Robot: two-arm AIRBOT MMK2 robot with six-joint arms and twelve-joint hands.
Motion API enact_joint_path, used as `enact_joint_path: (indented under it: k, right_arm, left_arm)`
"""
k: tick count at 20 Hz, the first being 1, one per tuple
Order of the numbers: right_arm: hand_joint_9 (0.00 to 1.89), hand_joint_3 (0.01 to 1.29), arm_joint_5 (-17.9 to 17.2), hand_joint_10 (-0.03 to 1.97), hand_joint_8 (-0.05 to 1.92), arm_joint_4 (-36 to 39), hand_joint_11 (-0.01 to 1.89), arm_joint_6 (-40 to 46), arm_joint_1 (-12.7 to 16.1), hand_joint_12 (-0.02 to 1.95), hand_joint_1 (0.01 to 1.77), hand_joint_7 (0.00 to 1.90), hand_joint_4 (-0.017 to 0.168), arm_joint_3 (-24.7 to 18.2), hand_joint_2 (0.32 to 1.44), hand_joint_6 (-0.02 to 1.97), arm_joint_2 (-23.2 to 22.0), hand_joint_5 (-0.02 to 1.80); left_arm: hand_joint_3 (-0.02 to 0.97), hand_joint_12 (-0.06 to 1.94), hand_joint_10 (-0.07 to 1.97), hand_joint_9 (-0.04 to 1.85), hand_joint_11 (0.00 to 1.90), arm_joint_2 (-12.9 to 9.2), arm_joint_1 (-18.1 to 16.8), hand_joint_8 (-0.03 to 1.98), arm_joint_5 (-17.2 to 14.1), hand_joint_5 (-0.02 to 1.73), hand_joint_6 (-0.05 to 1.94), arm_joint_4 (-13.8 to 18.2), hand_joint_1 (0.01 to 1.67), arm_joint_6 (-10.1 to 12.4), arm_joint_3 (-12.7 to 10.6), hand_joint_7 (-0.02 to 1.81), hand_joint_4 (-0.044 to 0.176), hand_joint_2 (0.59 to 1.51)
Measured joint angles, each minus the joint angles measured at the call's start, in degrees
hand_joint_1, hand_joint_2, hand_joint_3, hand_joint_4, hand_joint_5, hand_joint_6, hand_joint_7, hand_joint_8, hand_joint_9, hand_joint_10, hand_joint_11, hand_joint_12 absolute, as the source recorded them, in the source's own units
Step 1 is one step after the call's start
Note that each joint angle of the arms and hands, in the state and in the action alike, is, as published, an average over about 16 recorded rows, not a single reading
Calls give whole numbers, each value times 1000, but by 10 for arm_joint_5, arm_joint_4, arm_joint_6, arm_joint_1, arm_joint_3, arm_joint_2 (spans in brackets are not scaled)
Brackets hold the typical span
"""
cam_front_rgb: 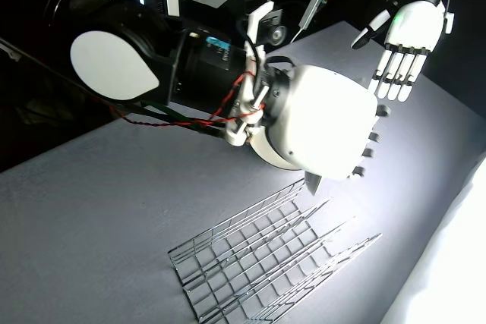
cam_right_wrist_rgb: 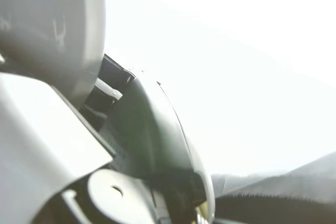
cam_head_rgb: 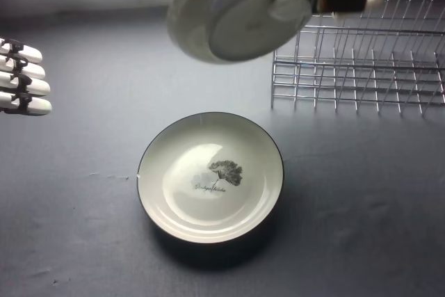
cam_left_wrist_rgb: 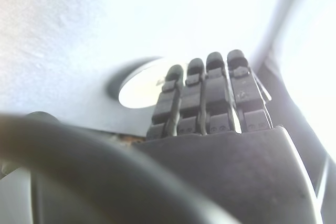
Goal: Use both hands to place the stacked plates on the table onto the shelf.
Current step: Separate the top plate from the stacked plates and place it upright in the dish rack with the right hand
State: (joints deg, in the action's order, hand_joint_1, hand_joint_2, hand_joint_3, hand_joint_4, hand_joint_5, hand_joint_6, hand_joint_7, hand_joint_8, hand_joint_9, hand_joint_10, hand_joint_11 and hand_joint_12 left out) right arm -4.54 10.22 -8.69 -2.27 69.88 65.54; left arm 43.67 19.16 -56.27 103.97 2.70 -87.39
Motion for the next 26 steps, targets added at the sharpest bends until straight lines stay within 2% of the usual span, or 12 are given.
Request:
enact_joint_path:
  k: [5,12,26]
  right_arm:
    - [923,12,26,1024,822,-37,778,5,23,1033,1346,1043,-3,31,1004,958,20,959]
    - [913,12,34,1037,831,-73,759,11,46,1047,1348,1042,-5,50,1004,957,29,956]
    - [887,12,49,1076,852,-74,723,13,56,1095,1351,1035,-6,44,1004,955,-26,949]
  left_arm:
    - [7,9,8,19,14,0,-1,11,-5,18,6,0,15,0,-3,14,0,998]
    - [7,9,7,19,15,0,-2,11,-6,18,5,0,15,0,-3,16,0,999]
    - [8,9,7,19,15,-5,-2,10,-7,19,5,0,15,0,3,15,0,1001]
